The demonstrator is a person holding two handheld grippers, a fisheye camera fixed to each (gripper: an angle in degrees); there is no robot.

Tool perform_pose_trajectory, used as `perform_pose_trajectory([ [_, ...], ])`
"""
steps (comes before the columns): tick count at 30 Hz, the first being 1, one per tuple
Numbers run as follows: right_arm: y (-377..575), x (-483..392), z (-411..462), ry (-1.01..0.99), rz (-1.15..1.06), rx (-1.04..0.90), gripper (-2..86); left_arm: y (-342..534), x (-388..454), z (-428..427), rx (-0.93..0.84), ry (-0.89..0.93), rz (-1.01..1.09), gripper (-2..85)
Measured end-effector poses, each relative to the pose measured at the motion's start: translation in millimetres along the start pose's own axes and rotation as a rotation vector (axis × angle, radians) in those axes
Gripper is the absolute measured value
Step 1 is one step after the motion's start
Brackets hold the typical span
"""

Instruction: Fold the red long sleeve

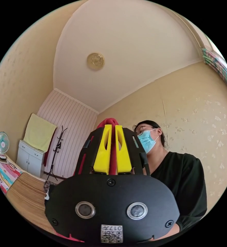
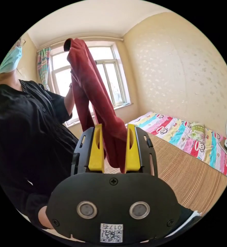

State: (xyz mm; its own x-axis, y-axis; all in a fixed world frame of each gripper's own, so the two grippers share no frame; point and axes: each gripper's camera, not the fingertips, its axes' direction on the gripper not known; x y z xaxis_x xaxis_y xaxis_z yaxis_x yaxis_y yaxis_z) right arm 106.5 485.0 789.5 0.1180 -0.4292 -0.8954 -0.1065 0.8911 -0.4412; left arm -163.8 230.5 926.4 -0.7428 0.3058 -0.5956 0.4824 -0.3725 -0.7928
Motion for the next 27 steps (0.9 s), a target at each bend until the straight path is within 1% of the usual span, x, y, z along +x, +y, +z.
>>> perform_pose_trajectory([
  [2,2,-9,10,0.04,0.038,0.057,5.5,-9,11,-6,0.01,-0.036,-0.011,-0.2],
  [4,1,-5,1,0.058,0.107,0.123,4.7,-20,24,-18,0.013,-0.084,-0.016,-0.1],
  [7,-18,0,-25,0.16,0.191,0.218,4.2,-42,52,-43,-0.032,-0.256,-0.008,0.0],
  [9,-43,-7,-42,0.203,0.148,0.239,4.1,-55,70,-65,-0.067,-0.449,-0.005,0.1],
  [11,-80,-24,-62,0.272,0.06,0.238,4.1,-59,78,-85,-0.05,-0.551,-0.041,0.1],
  [14,-119,-35,-83,0.321,0.05,0.26,4.0,-55,91,-110,-0.034,-0.645,-0.053,0.1],
  [17,-141,-51,-93,0.288,0.019,0.271,4.0,-36,99,-121,-0.038,-0.72,-0.067,0.1],
  [21,-144,-71,-100,0.259,0.022,0.28,3.9,11,113,-134,-0.012,-0.827,-0.108,-0.2],
  [24,-137,-79,-113,0.243,0.066,0.304,3.8,26,128,-118,-0.1,-0.918,-0.048,-0.4],
  [27,-149,-86,-127,0.234,0.055,0.301,3.7,11,129,-98,-0.126,-0.941,-0.012,-0.5],
])
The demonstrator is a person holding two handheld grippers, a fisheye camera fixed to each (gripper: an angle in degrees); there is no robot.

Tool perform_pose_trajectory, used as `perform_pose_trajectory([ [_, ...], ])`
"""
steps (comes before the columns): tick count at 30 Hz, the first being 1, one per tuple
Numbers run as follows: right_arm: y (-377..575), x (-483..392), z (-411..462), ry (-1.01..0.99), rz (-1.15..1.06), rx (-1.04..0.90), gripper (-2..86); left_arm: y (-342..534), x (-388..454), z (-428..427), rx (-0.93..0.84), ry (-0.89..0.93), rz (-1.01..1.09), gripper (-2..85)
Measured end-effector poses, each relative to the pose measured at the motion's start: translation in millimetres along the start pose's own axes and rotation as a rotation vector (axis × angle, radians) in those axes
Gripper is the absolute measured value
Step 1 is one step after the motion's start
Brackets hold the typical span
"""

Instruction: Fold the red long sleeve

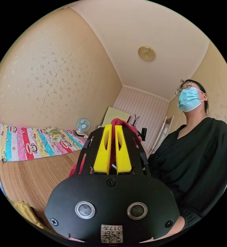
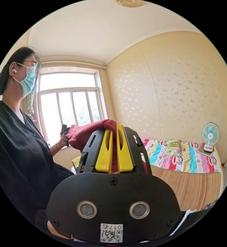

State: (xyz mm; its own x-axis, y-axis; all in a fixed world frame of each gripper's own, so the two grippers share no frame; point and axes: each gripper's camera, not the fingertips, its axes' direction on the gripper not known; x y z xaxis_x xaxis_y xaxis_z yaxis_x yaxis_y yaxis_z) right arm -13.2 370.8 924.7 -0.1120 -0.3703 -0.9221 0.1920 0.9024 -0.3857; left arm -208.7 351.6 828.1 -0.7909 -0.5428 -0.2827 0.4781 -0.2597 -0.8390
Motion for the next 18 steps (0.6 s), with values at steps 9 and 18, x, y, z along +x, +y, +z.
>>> perform_pose_trajectory([
  [9,-112,26,18,-0.009,0.014,0.027,3.7,-124,-57,18,-0.085,-0.009,0.122,-0.4],
  [18,-155,230,306,0.332,0.274,-0.647,3.3,-131,-420,148,-0.42,-0.38,-0.395,3.8],
])
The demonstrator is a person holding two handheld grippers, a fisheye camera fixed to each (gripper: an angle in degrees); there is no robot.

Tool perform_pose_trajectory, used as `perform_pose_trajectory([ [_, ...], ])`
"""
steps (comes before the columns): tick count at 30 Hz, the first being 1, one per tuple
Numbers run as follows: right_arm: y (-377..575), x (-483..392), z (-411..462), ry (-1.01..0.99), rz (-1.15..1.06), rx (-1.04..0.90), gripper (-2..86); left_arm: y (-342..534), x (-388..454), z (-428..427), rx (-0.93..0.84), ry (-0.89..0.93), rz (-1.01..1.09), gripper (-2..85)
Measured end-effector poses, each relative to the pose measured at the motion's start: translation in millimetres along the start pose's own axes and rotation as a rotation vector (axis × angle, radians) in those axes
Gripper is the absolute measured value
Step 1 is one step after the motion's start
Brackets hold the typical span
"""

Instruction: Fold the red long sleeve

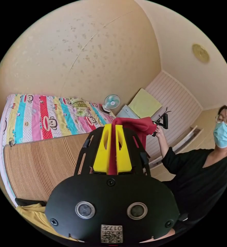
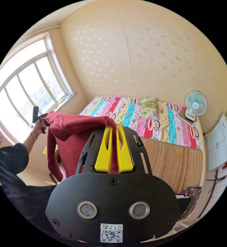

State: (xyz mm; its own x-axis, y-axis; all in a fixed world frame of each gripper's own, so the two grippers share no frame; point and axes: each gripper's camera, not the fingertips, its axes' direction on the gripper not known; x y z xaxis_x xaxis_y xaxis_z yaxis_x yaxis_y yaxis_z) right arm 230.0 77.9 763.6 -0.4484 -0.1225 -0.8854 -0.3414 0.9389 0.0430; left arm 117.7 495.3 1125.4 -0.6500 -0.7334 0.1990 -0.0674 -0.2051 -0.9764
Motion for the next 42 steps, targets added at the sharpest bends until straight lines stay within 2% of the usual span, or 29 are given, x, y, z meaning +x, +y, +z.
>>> perform_pose_trajectory([
  [2,-42,43,116,-0.029,0.138,-0.08,3.2,-18,-57,55,-0.063,-0.171,-0.056,5.1],
  [3,-45,51,141,-0.024,0.151,-0.085,3.2,-16,-94,86,-0.105,-0.251,-0.128,5.4],
  [5,-34,70,222,0.039,0.252,-0.154,3.1,9,-142,121,-0.134,-0.313,-0.281,6.5],
  [7,-6,67,261,0.012,0.278,-0.171,3.3,50,-165,150,-0.134,-0.292,-0.325,6.6],
  [11,88,25,332,0.02,0.17,-0.329,4.2,173,-169,212,-0.337,-0.256,-0.266,6.6],
  [14,148,14,357,0.055,0.182,-0.457,6.3,257,-171,208,-0.401,-0.343,-0.332,7.2],
  [16,174,14,352,0.101,0.206,-0.475,7.4,296,-172,175,-0.308,-0.449,-0.436,7.5],
  [17,188,15,343,0.128,0.227,-0.472,7.9,321,-174,153,-0.232,-0.448,-0.504,8.0],
  [18,194,15,339,0.141,0.235,-0.472,8.2,342,-180,143,-0.227,-0.379,-0.552,8.7],
  [21,214,10,319,0.203,0.205,-0.46,8.5,384,-187,140,-0.324,-0.299,-0.589,8.8],
  [24,222,6,325,0.207,0.16,-0.519,8.2,398,-188,120,-0.338,-0.289,-0.534,3.9],
  [27,213,-15,326,0.295,0.02,-0.557,6.4,401,-195,76,-0.378,-0.294,-0.497,1.7],
  [29,217,-30,321,0.215,0.003,-0.638,4.3,410,-198,42,-0.386,-0.326,-0.474,1.0],
  [32,250,-45,295,0.084,0.1,-0.628,3.4,444,-208,-13,-0.41,-0.348,-0.509,0.8],
  [36,283,-79,267,0.123,0.06,-0.623,3.4,496,-204,-72,-0.417,-0.308,-0.552,1.9],
  [39,283,-91,252,0.067,0.091,-0.682,4.3,508,-200,-116,-0.394,-0.351,-0.578,4.8],
  [42,259,-85,208,0.056,0.176,-0.494,6.3,509,-202,-158,-0.352,-0.417,-0.645,8.2],
])
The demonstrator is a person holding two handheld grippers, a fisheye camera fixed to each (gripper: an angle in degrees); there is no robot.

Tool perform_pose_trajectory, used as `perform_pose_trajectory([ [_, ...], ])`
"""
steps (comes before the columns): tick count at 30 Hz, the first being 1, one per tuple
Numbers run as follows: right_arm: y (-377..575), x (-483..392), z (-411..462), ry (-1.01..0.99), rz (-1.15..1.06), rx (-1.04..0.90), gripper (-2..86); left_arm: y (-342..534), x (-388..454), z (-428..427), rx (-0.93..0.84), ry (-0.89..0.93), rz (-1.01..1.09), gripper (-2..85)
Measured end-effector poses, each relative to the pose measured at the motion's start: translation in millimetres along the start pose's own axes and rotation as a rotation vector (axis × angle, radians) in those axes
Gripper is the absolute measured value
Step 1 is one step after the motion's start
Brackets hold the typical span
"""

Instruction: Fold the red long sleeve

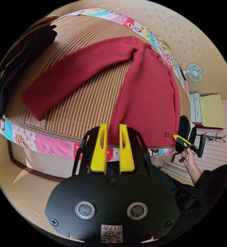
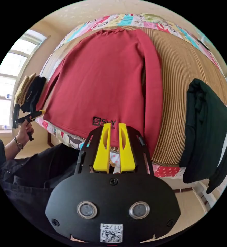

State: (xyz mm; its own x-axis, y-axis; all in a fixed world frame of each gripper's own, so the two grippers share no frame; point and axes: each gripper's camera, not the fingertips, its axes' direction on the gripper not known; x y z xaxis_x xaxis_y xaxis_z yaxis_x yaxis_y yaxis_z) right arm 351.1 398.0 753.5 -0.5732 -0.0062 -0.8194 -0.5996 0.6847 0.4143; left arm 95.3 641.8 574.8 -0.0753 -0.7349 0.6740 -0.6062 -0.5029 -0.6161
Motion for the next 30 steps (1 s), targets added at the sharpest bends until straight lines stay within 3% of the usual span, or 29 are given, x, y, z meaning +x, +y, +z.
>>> perform_pose_trajectory([
  [4,-12,43,-27,0.128,0.24,0.08,9.9,8,-14,-26,0.047,0.087,-0.043,8.2],
  [6,-20,55,-19,0.223,0.257,0.027,9.7,14,-7,-40,0.071,0.089,-0.014,7.9],
  [8,-38,67,7,0.267,0.212,-0.151,7.3,18,-1,-44,0.076,0.112,0.024,7.9],
  [11,-59,78,-1,0.026,0.136,-0.211,2.0,18,3,-47,0.03,0.142,0.029,7.9],
  [14,-76,96,-58,-0.1,0.078,-0.135,1.4,17,10,-66,0.04,0.159,0.1,7.3],
  [19,-92,130,-111,-0.07,0.024,-0.079,3.3,17,15,-83,0.016,0.165,0.18,6.7],
  [23,-78,136,-36,-0.258,0.076,-0.18,11.6,17,19,-79,-0.005,0.195,0.193,7.6],
  [25,-67,125,6,-0.181,0.088,-0.246,10.0,16,19,-68,-0.06,0.159,0.173,7.5],
  [27,-60,116,6,-0.079,0.1,-0.184,7.1,16,10,-66,-0.084,0.068,0.124,4.3],
  [30,-69,109,-27,-0.168,-0.002,-0.201,4.2,13,2,-81,-0.101,0.068,0.102,1.9],
])
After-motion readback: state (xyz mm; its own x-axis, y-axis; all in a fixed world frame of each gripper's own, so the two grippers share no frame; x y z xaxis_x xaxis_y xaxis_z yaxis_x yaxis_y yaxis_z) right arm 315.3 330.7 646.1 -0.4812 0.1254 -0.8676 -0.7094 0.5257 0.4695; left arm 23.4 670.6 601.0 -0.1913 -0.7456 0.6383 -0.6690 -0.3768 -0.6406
